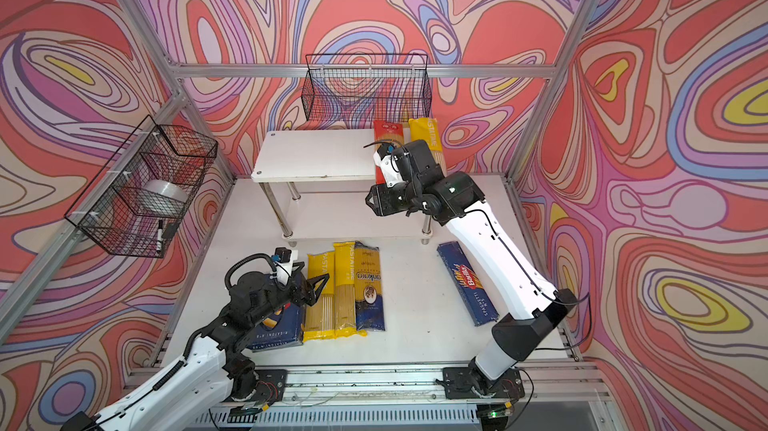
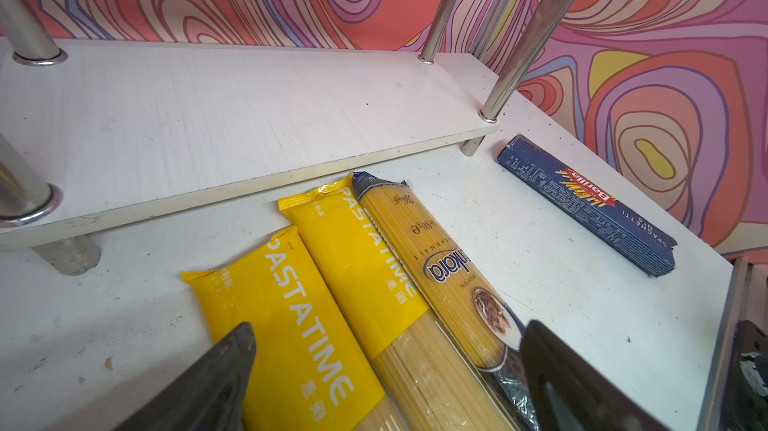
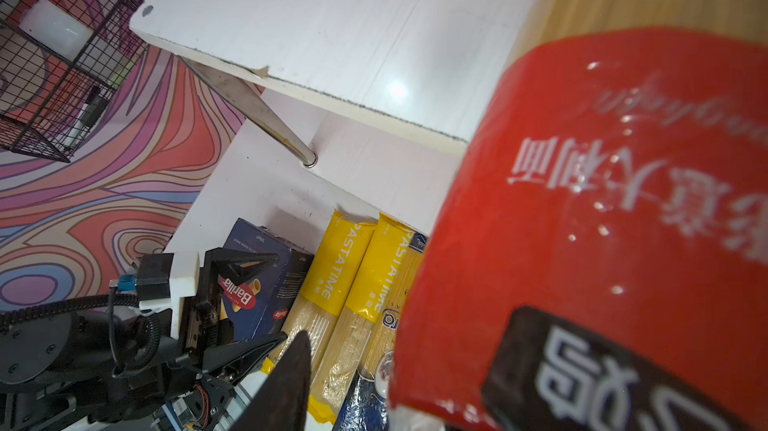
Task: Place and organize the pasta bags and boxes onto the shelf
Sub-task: 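Move the right gripper down over the blue Barilla box on the table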
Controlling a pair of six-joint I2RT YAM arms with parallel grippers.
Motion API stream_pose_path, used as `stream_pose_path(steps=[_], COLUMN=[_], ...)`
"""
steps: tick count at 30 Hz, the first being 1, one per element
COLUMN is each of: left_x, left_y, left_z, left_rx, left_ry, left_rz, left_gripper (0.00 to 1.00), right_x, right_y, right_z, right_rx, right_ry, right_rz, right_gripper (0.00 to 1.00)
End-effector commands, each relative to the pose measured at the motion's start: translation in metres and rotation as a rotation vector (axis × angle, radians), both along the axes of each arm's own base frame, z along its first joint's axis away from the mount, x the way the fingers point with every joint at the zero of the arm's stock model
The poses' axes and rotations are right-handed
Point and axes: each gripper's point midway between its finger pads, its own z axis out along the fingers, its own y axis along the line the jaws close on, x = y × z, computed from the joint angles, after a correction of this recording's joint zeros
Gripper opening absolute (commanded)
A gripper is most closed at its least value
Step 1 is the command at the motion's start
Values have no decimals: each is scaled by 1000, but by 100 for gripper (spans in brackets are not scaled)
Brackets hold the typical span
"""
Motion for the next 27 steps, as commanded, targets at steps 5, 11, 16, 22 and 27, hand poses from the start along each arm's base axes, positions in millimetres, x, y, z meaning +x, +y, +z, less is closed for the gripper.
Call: stream_pose_path(steps=[5,11,16,22,27], left_x=[0,0,1,0,2], left_y=[0,1,3,9,11], left_z=[3,3,2,0,-9], left_rx=[0,1,19,42,55], left_ry=[-21,-15,-9,-26,-24], left_rz=[-3,3,15,35,46], left_gripper=[100,100,100,100,100], right_x=[-7,-68,-133,-150,-153], right_y=[7,7,16,-40,-101], right_z=[17,-12,-52,-91,-134], right_rx=[39,-28,-129,-93,-131], right_ry=[-29,47,92,66,74], right_rz=[60,158,224,-7,-269], right_gripper=[52,52,53,53,55])
